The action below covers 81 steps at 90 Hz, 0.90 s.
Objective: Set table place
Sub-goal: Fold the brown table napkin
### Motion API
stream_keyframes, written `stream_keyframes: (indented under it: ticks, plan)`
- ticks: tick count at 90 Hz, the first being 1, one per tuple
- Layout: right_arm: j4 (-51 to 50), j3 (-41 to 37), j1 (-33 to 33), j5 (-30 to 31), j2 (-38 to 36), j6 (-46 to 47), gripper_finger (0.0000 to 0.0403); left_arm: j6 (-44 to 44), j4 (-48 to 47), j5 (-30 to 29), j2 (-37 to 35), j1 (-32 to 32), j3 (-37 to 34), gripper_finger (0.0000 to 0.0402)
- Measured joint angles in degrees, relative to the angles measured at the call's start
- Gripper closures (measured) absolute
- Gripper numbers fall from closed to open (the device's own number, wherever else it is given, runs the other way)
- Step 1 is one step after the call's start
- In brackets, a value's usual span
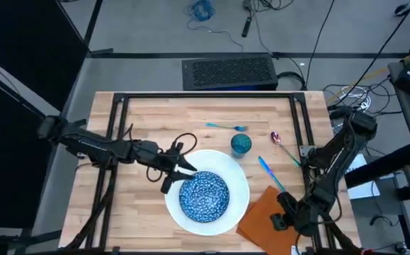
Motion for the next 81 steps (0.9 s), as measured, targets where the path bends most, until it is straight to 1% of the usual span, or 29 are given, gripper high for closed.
stream_keyframes:
  ticks: [6, 20, 27, 43, 55, 67, 77, 81]
  plan:
    - [-0.2, 0.0, -0.2, -0.5, 1.0, 0.1, 0.0234, 0.0, 0.0, 0.0, 0.0, -0.5, 0.0, 0.0279]
    - [1.3, 0.1, -1.9, -6.7, 3.4, 0.5, 0.0234, -0.1, 0.0, 0.0, 0.0, -1.5, 0.0, 0.0279]
    - [0.9, 0.6, -2.2, -8.7, 4.0, 0.4, 0.0234, -0.1, 0.0, 0.0, 0.0, -1.9, 0.0, 0.0279]
    - [0.2, 0.8, -2.2, -9.2, 4.0, 0.4, 0.0234, -0.1, -0.1, -0.2, 0.0, -2.0, 0.0, 0.0279]
    - [-3.8, 0.8, -2.7, -11.7, 4.0, 0.5, 0.0234, -0.1, -0.1, -0.3, 0.0, -2.0, 0.0, 0.0279]
    - [-7.9, 0.8, -3.8, -11.0, 4.0, 0.0, 0.0234, -0.1, -0.3, -0.3, 0.0, -2.0, 0.0, 0.0279]
    - [-7.8, 0.8, -4.1, -3.9, 4.0, -1.5, 0.0234, -0.1, -0.3, -0.3, 0.0, -2.0, 0.0, 0.0279]
    - [-7.8, 0.8, -4.2, -2.4, 3.8, -2.1, 0.0234, -0.1, -0.3, -0.3, 0.0, -2.0, 0.0, 0.0279]
